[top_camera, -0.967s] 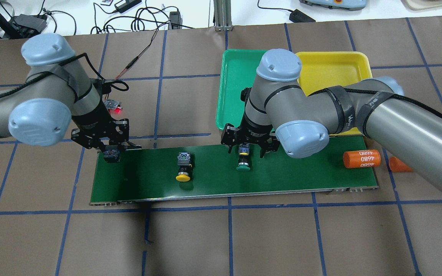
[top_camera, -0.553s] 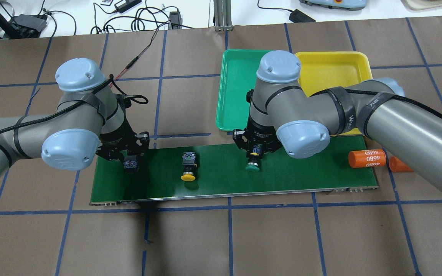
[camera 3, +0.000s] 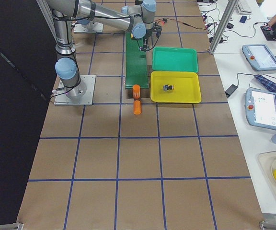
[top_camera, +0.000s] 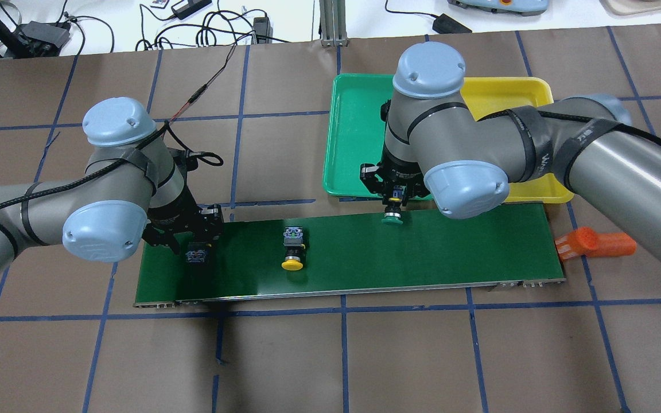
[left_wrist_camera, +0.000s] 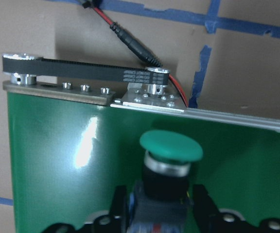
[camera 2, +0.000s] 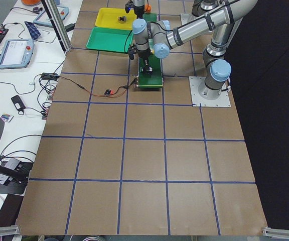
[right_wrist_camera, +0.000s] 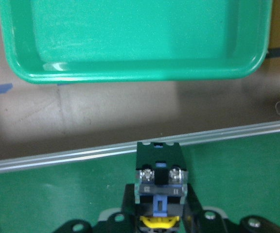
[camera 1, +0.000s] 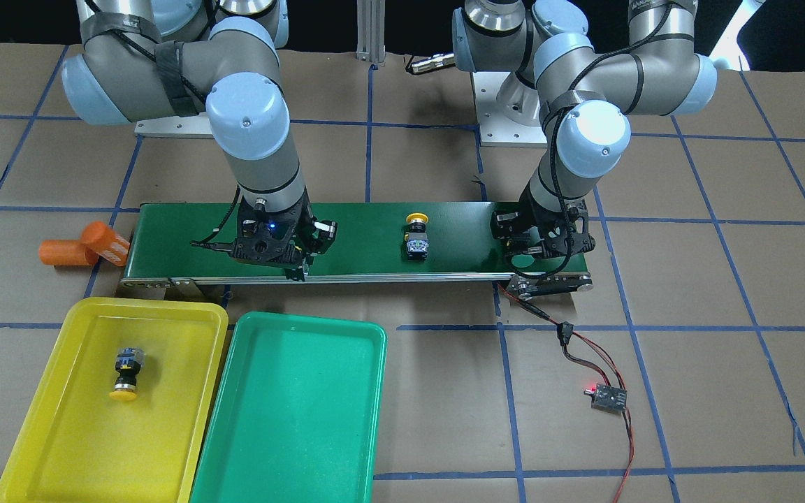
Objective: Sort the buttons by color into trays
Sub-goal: 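Grasp the green button with the right gripper while the left grasps another green button, then carry green button into green tray with right while left sets button on belt, then return the right gripper to the belt and grasp the yellow-capped button, then place the yellow button in the yellow tray and open the right gripper, then move the right gripper to the belt and grasp the green-capped button, then carry the green button into the green tray and release it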
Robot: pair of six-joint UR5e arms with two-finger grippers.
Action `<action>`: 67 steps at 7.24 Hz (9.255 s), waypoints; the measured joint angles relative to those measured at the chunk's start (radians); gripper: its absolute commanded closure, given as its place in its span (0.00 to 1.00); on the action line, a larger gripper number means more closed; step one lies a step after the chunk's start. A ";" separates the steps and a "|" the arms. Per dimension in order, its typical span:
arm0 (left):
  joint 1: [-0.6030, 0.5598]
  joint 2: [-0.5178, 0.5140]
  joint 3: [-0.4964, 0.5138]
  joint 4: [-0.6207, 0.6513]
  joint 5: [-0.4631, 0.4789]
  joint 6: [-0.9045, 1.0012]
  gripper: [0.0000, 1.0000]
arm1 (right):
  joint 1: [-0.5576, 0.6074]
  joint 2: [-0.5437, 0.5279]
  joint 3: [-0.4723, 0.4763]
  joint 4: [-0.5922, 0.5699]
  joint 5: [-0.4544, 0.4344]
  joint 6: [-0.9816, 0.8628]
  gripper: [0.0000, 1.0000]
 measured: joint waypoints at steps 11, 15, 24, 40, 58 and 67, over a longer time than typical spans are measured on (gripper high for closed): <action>-0.003 0.030 0.582 -0.443 -0.055 0.022 0.00 | -0.085 0.003 -0.098 0.017 -0.003 0.036 0.00; -0.001 0.032 0.591 -0.495 -0.028 0.094 0.00 | -0.045 -0.069 0.023 0.043 0.105 0.058 0.00; 0.000 0.036 0.584 -0.497 -0.012 0.116 0.00 | 0.100 0.085 0.036 -0.003 0.110 0.101 0.91; 0.002 0.026 0.595 -0.471 -0.013 0.114 0.00 | -0.323 0.224 -0.172 -0.123 -0.043 -0.312 0.00; 0.003 0.021 0.599 -0.467 -0.015 0.105 0.00 | 0.114 0.020 0.040 0.039 0.041 0.084 0.00; 0.003 0.021 0.598 -0.454 -0.015 0.109 0.00 | 0.149 0.066 0.031 0.041 0.049 0.175 1.00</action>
